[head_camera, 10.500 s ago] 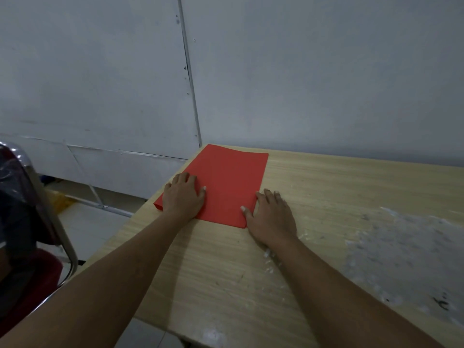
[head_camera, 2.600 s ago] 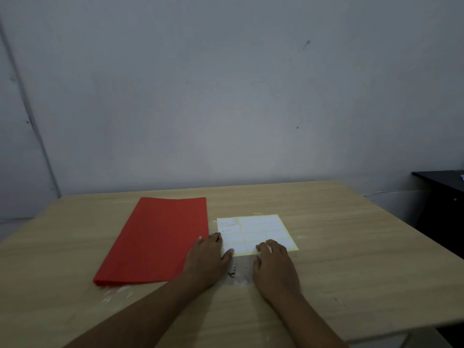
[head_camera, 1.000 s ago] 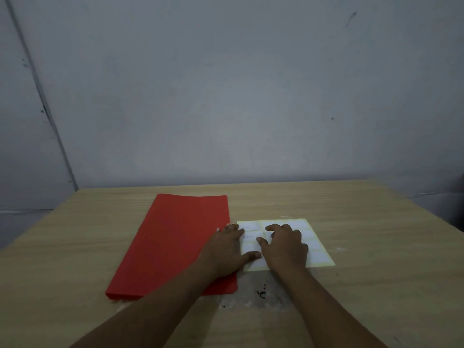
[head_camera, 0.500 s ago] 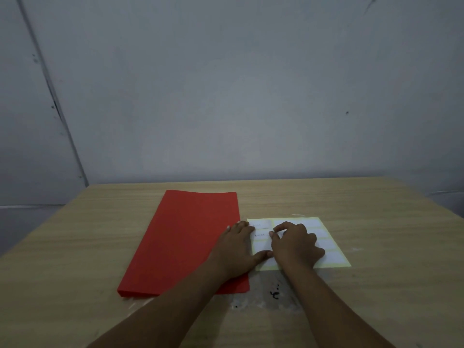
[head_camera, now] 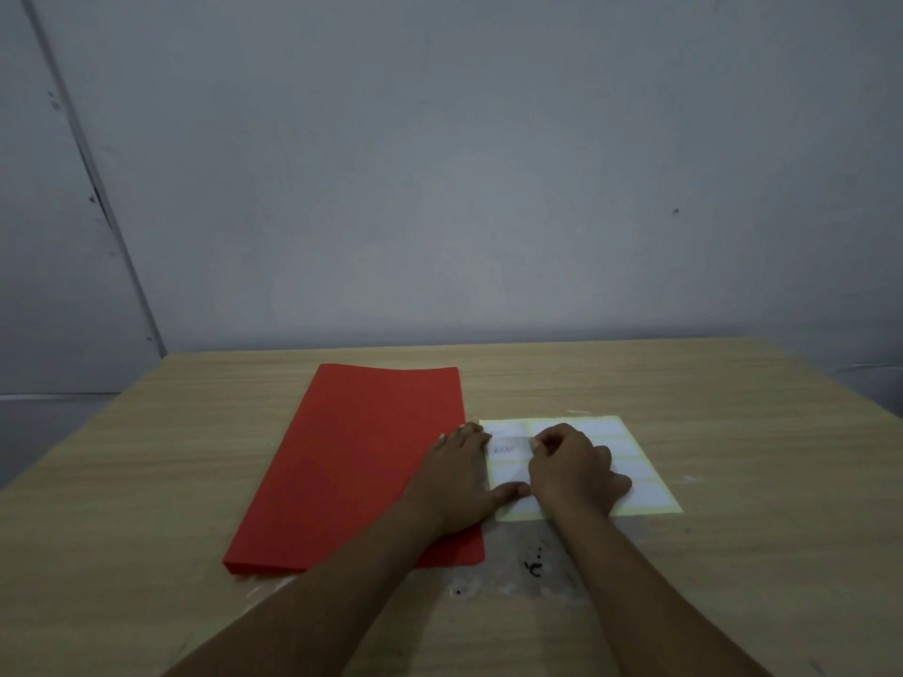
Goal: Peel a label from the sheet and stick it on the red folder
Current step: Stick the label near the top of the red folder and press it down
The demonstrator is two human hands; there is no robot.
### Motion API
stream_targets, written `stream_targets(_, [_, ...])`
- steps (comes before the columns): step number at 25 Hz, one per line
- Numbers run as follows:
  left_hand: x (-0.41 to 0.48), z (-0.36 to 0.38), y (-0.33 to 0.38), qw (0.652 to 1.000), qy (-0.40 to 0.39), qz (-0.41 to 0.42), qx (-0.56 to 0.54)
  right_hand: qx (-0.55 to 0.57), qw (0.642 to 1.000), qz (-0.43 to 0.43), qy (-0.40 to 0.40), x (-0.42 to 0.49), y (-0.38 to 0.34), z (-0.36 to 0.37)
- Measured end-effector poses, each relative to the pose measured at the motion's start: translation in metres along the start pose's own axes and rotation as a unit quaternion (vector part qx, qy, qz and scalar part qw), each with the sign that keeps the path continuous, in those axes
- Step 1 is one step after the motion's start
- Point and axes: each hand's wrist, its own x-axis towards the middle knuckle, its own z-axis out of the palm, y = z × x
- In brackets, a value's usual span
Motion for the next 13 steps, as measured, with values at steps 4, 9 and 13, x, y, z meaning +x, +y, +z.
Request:
stream_targets(4, [0.001, 0.001, -0.001, 1.0, -0.003, 0.0, -0.002, 0.012, 1.0, 0.01, -0.007, 0.0, 0.002, -0.003])
stream_targets(9, [0.001, 0.0, -0.002, 1.0, -0.006, 0.002, -0.002, 0.016, 0.999, 0.032, -0.041, 0.004, -0.002, -0.006])
stream_targets(13, [0.001, -0.011, 0.002, 0.999, -0.043, -0.009, -0.006, 0.009, 0.993, 0.072, -0.097, 0.016, -0.012, -0.019])
